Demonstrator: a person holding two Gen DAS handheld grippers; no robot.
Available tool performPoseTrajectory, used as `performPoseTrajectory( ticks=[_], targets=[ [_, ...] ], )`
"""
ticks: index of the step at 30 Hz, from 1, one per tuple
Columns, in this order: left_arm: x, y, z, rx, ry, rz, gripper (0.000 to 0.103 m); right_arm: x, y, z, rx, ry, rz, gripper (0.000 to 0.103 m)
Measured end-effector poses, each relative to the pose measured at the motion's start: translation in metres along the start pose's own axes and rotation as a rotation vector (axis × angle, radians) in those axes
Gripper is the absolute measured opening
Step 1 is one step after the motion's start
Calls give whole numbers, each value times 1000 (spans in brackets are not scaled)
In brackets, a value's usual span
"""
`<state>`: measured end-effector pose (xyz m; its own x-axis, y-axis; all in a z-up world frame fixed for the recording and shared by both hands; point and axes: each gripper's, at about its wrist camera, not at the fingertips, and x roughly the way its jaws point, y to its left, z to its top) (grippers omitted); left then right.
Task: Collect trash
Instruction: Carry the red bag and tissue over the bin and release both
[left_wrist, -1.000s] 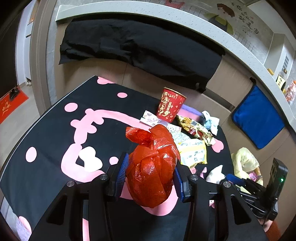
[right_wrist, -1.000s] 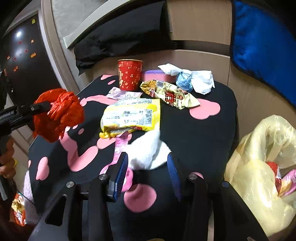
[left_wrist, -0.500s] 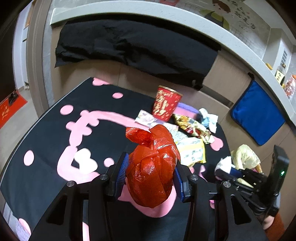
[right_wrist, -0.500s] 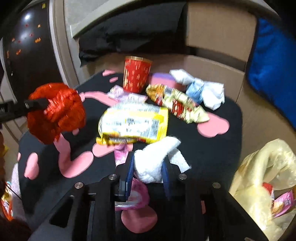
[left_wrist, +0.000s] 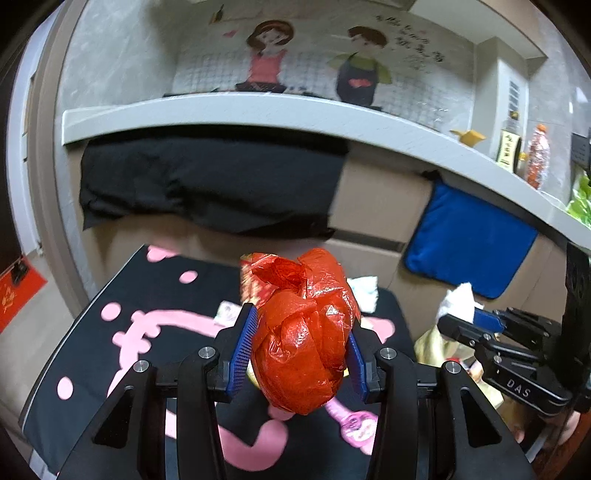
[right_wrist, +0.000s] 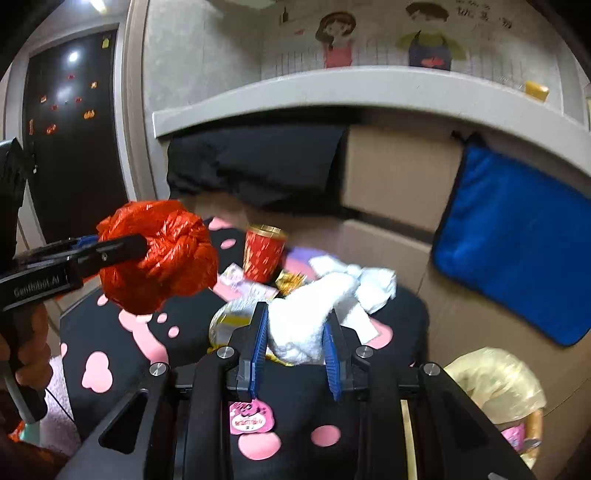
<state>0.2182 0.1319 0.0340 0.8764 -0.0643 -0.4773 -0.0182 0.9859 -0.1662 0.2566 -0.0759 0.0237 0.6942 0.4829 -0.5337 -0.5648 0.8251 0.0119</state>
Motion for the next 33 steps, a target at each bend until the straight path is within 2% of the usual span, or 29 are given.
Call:
performPoseTrajectory(
  ticks=[9,16,24,33],
  targets=[
    [3,-60,17,68,-33,-98,46,-48,-45,9,25,-102,-92,25],
    [22,-124,24,99,-24,-241,46,-85,-95,0,56,-141,-199,25],
    [64,-195,10,133,54,-376,46,-114,-152,-22,120,-140,-320,25],
    [135,-239,-23,163,224,-431,46,-113,-206,-61,227,-80,-370,25]
  ],
)
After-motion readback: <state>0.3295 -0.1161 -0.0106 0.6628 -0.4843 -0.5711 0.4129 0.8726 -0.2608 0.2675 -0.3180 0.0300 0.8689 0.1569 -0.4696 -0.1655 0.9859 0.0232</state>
